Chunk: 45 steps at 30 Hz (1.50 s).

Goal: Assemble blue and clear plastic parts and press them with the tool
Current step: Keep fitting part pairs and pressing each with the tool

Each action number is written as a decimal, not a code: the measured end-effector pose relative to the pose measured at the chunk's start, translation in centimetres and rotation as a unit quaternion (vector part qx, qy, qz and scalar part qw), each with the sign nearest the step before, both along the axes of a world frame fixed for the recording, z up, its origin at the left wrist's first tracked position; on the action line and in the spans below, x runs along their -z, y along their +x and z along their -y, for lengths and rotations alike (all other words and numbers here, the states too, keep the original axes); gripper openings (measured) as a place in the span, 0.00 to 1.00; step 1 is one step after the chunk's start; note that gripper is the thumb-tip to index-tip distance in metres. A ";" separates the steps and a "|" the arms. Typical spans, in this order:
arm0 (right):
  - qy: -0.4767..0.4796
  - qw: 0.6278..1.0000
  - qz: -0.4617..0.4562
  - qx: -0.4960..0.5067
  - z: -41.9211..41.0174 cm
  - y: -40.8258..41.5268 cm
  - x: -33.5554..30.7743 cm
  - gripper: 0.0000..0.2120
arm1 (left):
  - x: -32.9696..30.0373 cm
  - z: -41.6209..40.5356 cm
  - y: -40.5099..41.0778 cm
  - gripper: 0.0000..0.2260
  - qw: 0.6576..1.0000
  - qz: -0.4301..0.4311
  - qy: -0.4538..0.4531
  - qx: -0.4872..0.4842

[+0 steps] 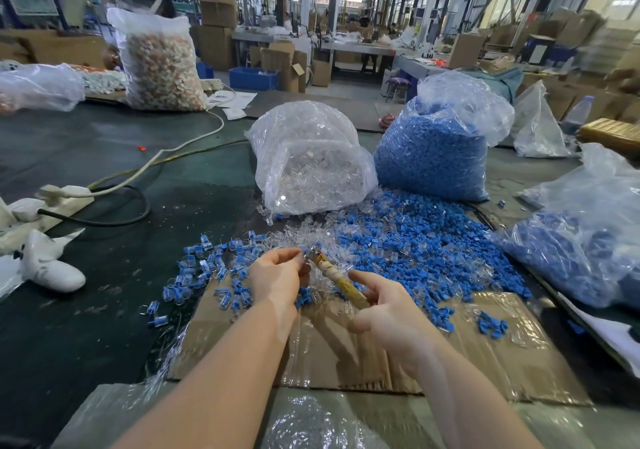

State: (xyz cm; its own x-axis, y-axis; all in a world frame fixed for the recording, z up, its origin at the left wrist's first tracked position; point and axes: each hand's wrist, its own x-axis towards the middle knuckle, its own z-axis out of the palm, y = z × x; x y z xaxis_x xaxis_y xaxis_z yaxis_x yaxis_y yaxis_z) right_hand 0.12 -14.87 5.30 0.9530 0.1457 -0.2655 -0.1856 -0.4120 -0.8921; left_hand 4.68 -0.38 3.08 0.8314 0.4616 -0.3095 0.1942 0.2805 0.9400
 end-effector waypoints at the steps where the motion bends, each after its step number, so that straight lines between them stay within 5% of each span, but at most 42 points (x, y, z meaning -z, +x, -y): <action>1: -0.008 1.000 0.015 0.002 -0.1 0.0 0.1 0.36 | 0.0 0.0 -0.1 0.10 1.000 0.000 -0.001 -0.003; 7: 0.087 0.996 -0.023 0.007 0.3 0.2 0.0 0.29 | -0.1 -0.5 0.0 0.08 1.000 -0.007 -0.031 -0.003; 12: 0.065 0.998 -0.007 0.019 0.4 0.3 0.1 0.24 | 0.5 -1.4 0.3 0.05 0.998 -0.018 -0.051 -0.040; 16: -0.020 0.993 0.073 0.089 1.7 1.6 0.5 0.20 | 1.7 -3.0 0.3 0.06 0.990 -0.018 0.113 -0.080; 21: -0.356 0.917 0.134 0.121 3.8 3.2 1.9 0.24 | 2.8 -4.9 0.2 0.12 0.946 -0.028 0.316 -0.067; 25: -0.443 0.878 0.126 0.130 5.5 4.0 3.5 0.26 | 2.6 -4.5 -0.6 0.16 0.895 -0.009 0.446 -0.006; 39: -0.535 0.825 0.161 0.089 7.6 4.3 5.5 0.25 | 3.6 4.3 -3.9 0.10 0.802 0.162 0.505 0.273; 45: -0.505 0.847 0.140 0.090 7.8 4.4 5.0 0.23 | 3.6 7.6 -4.0 0.18 0.656 0.215 0.611 0.388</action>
